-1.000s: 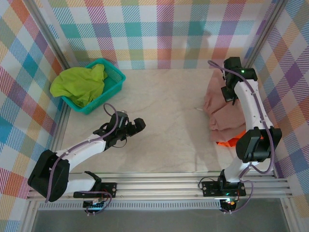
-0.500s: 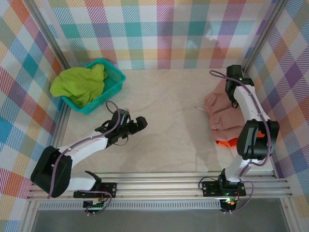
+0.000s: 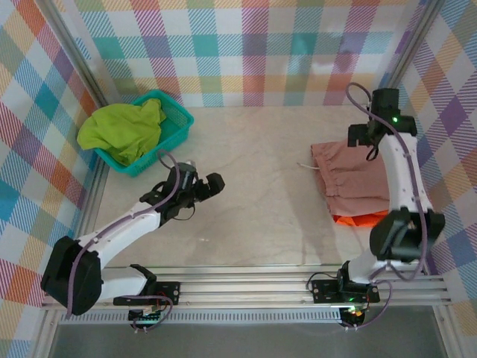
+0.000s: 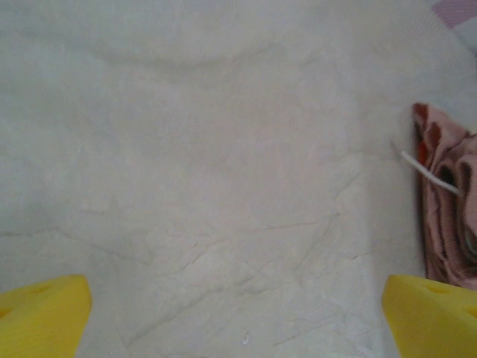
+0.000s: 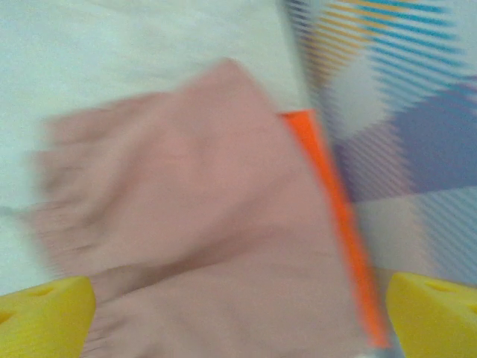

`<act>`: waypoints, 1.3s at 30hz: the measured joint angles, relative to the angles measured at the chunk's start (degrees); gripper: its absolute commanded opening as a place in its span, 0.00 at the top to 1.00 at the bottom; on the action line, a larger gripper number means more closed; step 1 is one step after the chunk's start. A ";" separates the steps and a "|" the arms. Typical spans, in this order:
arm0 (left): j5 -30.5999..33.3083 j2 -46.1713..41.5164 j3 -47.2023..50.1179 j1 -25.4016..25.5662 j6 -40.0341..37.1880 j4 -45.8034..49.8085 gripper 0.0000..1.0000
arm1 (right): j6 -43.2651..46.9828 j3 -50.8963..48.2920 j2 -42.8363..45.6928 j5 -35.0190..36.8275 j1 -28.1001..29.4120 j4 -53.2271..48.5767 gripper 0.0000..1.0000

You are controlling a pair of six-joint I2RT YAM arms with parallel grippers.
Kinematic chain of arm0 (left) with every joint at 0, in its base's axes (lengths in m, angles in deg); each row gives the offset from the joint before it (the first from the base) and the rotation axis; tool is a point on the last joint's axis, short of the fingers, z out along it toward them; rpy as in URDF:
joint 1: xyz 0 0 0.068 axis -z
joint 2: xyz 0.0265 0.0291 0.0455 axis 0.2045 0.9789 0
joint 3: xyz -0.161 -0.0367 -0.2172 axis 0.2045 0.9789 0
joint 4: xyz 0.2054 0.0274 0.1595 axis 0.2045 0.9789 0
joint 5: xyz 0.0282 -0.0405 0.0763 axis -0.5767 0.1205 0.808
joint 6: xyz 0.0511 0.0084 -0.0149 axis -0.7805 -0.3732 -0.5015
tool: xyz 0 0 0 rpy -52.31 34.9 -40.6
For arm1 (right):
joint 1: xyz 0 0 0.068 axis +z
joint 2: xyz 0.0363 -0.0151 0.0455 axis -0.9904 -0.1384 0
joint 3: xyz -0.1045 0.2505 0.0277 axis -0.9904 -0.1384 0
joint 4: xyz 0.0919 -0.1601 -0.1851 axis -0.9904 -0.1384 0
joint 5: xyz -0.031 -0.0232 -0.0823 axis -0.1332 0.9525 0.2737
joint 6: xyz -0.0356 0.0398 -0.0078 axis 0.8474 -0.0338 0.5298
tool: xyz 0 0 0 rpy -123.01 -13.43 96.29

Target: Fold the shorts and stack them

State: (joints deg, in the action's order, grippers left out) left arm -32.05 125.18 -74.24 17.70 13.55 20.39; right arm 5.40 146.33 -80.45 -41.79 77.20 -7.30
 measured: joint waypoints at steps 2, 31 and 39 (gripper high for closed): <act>0.85 -0.87 -2.97 -0.76 -1.31 1.84 0.00 | -4.11 -6.10 5.77 -10.14 0.00 2.84 0.00; 12.46 20.85 -46.51 -30.47 -13.81 27.47 0.00 | -32.94 -42.03 18.25 -48.72 -7.13 32.04 0.01; 14.29 41.86 -63.69 -37.44 -14.29 29.29 0.00 | -33.22 -42.82 30.97 -48.30 -7.06 33.07 0.01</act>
State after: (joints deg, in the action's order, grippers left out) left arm -17.75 167.03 -137.93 -19.75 -0.74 49.68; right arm -27.82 103.51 -49.48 -90.09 70.14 25.77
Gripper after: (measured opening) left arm 0.999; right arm 0.994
